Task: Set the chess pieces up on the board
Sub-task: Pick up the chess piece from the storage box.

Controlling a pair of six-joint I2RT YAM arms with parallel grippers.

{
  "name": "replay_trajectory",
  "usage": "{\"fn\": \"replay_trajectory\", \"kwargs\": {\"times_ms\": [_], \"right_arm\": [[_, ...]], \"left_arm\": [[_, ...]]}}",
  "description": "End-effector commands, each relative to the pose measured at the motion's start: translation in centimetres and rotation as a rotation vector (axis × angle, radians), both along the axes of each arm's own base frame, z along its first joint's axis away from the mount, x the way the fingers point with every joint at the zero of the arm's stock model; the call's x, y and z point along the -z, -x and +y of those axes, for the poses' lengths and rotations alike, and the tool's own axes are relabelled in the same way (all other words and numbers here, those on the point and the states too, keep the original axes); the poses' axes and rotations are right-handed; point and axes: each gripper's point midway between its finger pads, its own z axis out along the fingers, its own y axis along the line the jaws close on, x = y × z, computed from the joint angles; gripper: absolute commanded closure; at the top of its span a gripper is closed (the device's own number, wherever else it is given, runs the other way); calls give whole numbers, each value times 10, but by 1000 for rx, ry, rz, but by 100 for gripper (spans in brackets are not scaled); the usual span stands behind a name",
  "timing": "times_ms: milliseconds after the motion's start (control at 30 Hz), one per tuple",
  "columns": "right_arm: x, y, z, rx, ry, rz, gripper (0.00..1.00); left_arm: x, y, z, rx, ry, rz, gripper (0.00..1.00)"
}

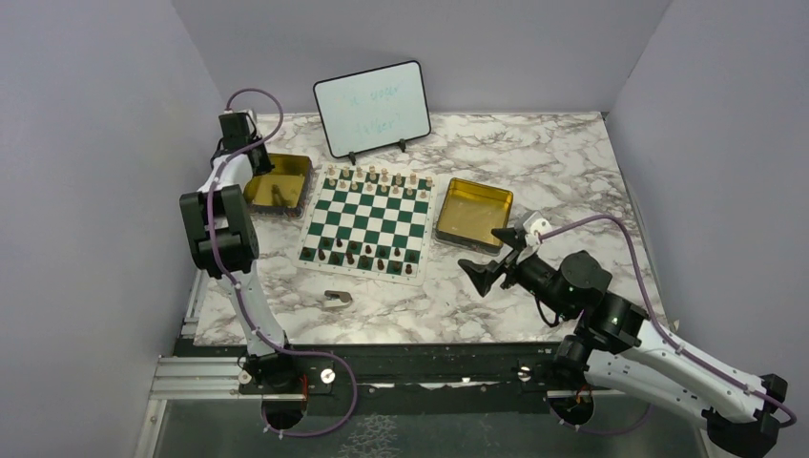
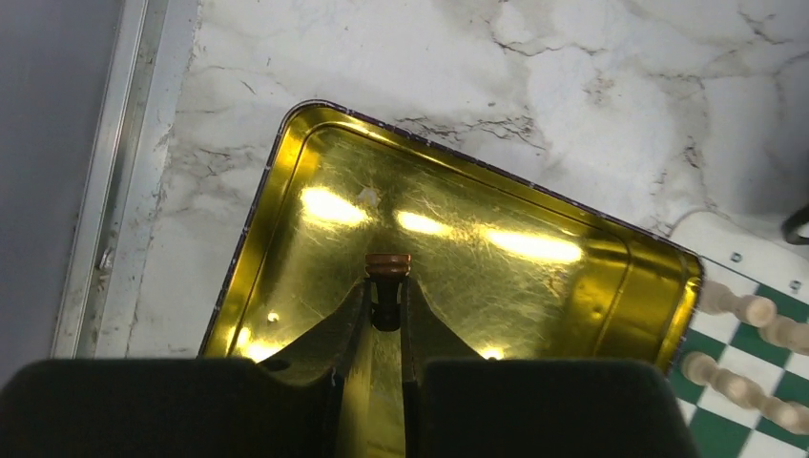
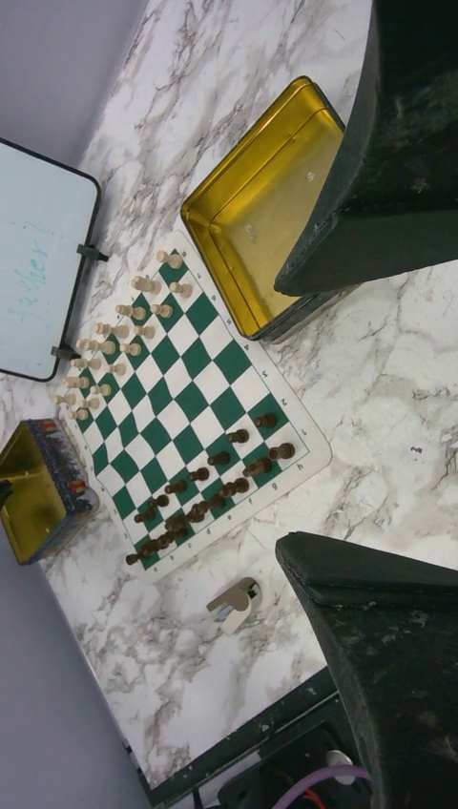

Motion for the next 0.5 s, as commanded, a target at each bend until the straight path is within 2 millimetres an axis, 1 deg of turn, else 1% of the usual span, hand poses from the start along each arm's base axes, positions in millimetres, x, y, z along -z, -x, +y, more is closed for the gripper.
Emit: {"fn": "replay_trajectory", "kwargs": {"times_ms": [0, 200, 300, 400, 467], "right_arm": [[-12, -2, -7, 51, -54, 18, 0], [-16, -1, -8, 52, -38, 33, 0], [-18, 2, -9, 41, -54, 36, 3], [-15, 4, -11, 39, -58, 39, 5], [-17, 5, -11, 35, -60, 36, 6]], "left_arm": [[-59, 18, -24, 25, 121, -73, 95], [-75, 50, -54, 75, 233, -85, 95], [-87, 61, -72, 106, 304, -117, 95], [-102, 70, -93, 166, 378, -156, 95], [-109, 76, -103, 182, 424, -179, 95]]}}
